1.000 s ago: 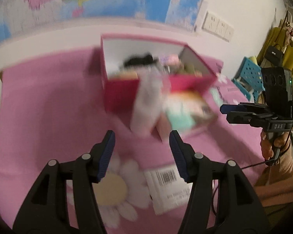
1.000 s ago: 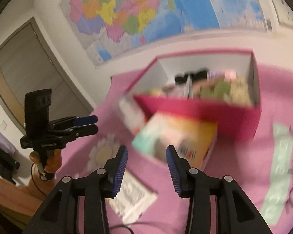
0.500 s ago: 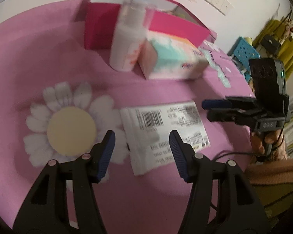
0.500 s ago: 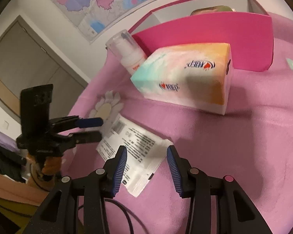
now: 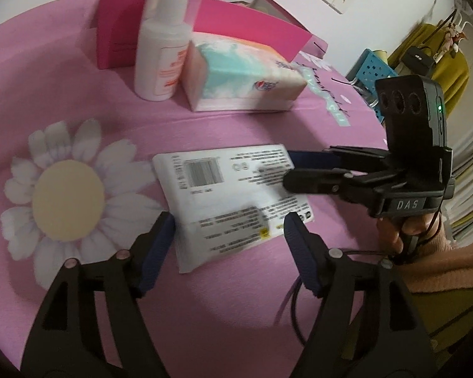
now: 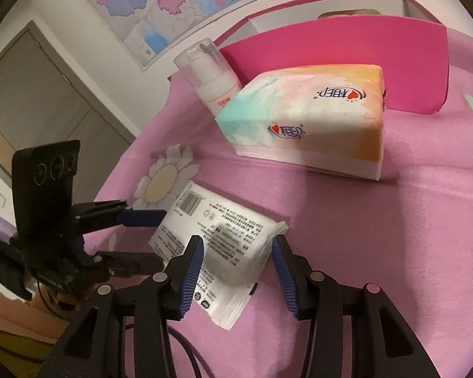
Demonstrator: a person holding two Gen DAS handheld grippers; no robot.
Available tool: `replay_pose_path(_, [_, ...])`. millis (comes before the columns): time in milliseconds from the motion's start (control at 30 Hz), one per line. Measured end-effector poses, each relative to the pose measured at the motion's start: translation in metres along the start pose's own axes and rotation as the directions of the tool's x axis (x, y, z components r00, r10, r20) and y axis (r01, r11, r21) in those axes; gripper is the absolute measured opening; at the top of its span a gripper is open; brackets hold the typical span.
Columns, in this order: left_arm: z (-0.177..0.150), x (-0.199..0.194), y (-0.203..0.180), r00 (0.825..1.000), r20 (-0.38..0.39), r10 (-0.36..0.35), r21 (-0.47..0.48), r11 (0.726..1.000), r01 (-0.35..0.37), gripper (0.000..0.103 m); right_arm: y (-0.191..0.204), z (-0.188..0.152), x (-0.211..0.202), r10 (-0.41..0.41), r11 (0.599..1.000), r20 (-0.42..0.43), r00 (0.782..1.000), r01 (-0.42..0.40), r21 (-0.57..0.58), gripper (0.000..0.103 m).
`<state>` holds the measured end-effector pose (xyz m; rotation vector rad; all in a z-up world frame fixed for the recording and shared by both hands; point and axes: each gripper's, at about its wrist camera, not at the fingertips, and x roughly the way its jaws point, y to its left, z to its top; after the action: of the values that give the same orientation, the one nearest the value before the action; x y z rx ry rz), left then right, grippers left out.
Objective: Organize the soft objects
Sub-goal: 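Grasp the white barcode-printed wipes packet on the table with the right gripper, then lift the white wipes packet toward the pink box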
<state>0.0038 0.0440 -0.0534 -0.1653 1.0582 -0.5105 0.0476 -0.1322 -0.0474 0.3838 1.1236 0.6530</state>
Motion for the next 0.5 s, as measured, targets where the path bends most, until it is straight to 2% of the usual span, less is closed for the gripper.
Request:
replay_pose_path(167, [0.002,0.003,-0.004,1.0,0.016,0.011,-0.009,1.0,-0.011,0.072,-0.001,0.002,0.002,0.005,1.0,0.023,1.0,-0.005,0.017,0.043])
replay_pose_path(233, [0.003,0.002,-0.003,1.0,0.025,0.014,-0.024,1.0,-0.013,0.066,-0.002,0.002,-0.001,-0.002,1.0,0.031,1.0,0.001,0.02,0.041])
replay_pose_path(267, [0.005,0.001,-0.002,0.999,0.033,0.025,-0.032,0.999,-0.024,0.06,-0.003,0.003,-0.003,-0.004,1.0,0.036,0.999,0.004,0.021,0.041])
replay_pose_path(300, [0.006,0.001,-0.002,0.998,0.037,0.041,-0.036,0.999,-0.039,0.048,-0.004,0.002,-0.006,-0.01,1.0,0.042,0.999,0.009,0.023,0.041])
replay_pose_path(367, [0.009,0.003,-0.002,0.995,0.03,0.095,-0.031,0.995,-0.094,0.037,-0.005,0.004,-0.011,-0.013,1.0,0.054,0.998,0.011,0.028,0.04])
replay_pose_path(500, [0.014,0.001,-0.004,0.996,0.042,0.083,-0.039,0.996,-0.081,0.037,-0.005,0.006,-0.021,-0.018,1.0,0.078,0.997,0.016,0.026,0.04])
